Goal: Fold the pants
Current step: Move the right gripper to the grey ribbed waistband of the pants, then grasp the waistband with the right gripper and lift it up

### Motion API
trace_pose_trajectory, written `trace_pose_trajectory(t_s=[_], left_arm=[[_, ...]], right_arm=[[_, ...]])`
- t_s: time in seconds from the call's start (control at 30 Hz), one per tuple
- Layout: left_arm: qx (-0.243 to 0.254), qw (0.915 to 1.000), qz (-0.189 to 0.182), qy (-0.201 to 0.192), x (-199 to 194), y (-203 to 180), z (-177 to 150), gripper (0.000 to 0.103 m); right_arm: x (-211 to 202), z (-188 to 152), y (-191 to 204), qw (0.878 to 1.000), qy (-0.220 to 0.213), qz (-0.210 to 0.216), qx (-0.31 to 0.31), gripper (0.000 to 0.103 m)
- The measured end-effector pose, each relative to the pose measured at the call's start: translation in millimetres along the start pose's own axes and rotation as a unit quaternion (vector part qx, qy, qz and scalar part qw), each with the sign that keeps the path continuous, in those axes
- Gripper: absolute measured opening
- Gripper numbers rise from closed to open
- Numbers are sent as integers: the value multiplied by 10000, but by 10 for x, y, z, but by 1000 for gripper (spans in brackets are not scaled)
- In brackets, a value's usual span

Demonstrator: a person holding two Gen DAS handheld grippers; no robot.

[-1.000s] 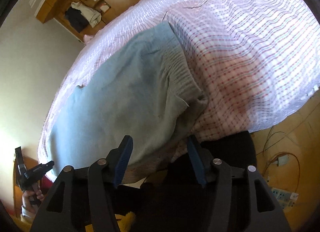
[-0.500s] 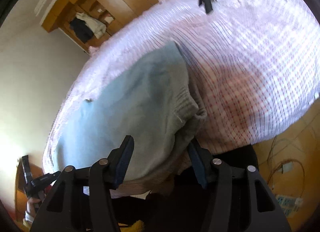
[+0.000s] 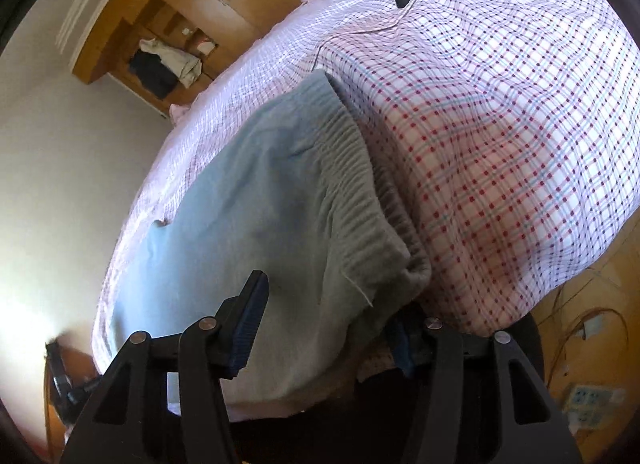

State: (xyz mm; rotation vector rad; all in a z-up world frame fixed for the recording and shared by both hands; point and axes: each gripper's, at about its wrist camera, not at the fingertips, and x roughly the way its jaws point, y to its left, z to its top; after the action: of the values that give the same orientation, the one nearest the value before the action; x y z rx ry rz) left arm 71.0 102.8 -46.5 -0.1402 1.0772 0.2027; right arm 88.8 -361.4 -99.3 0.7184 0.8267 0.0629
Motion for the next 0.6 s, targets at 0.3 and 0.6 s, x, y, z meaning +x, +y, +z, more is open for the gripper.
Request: trace_pose_trajectory(t_s=[0.3, 0.6], left_arm=[[46, 10000, 4, -5, 7, 30, 16, 49], [171, 9998, 29, -84, -35, 27, -28, 51]], right_arm=[[-65, 55, 228, 9999, -45, 84, 40, 48], [204, 107, 98, 9995, 147, 207, 184, 51]])
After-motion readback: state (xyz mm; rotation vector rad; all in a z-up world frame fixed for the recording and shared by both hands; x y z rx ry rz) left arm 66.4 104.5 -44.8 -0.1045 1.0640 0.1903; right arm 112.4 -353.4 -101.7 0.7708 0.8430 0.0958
